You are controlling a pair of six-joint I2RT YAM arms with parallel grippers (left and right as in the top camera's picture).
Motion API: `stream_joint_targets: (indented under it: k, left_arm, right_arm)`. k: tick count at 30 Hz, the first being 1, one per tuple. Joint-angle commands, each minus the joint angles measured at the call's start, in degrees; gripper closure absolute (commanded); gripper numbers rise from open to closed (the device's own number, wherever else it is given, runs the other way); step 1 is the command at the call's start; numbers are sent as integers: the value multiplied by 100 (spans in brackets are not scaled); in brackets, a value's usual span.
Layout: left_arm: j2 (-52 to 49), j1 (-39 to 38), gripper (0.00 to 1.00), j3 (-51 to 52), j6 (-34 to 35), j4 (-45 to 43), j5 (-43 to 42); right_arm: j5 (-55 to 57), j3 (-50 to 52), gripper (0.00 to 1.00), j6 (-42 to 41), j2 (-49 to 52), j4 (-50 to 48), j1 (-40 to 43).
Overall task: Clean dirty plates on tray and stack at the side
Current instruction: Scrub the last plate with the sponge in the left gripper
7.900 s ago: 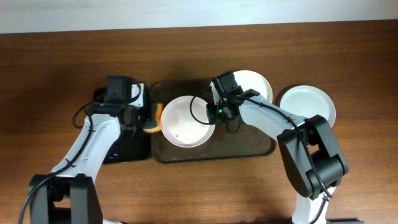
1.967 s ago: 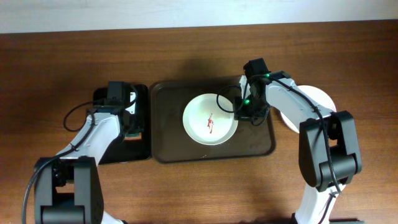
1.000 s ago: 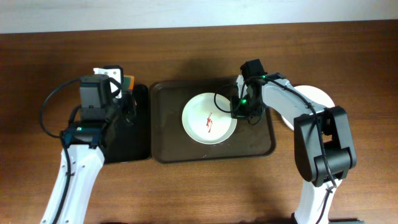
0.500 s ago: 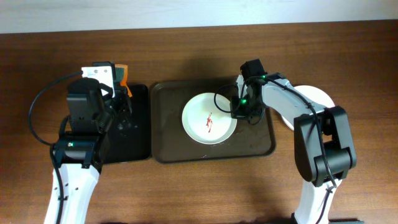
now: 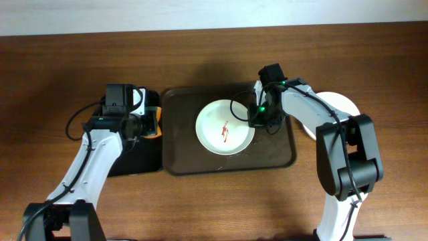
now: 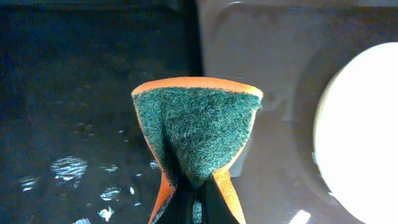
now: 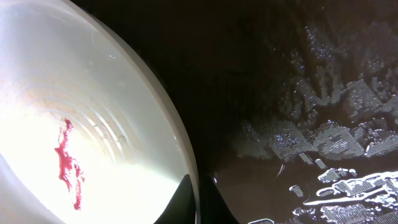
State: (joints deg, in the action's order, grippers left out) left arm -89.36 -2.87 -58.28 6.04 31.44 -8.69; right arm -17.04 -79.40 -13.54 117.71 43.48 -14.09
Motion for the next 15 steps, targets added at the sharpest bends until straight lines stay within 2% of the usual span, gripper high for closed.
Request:
stream_joint_targets:
  k: [1, 3, 5, 11, 12, 15]
  left_arm:
    - [83, -293, 100, -61, 380, -553, -1327]
    - [81, -629, 100, -61, 1045, -962, -1364]
    - [-85, -1401, 100, -59, 2450, -1908, -1364]
    - [-1294, -2039, 100, -59, 4203, -3064, -1709]
    - [-1416, -2039, 100, -59, 4356, -3189, -1718]
    - [-1956, -2039, 100, -59, 4710, -3748, -2446]
  right_arm:
    - [98, -39, 96, -46, 81, 26, -63]
    - [98, -39, 96, -46, 81, 57, -63]
    - [98, -39, 96, -46, 81, 68, -63]
    - [98, -39, 96, -46, 81, 70, -63]
    - [98, -39, 96, -46, 81, 74, -63]
    - [98, -39, 96, -44, 81, 74, -63]
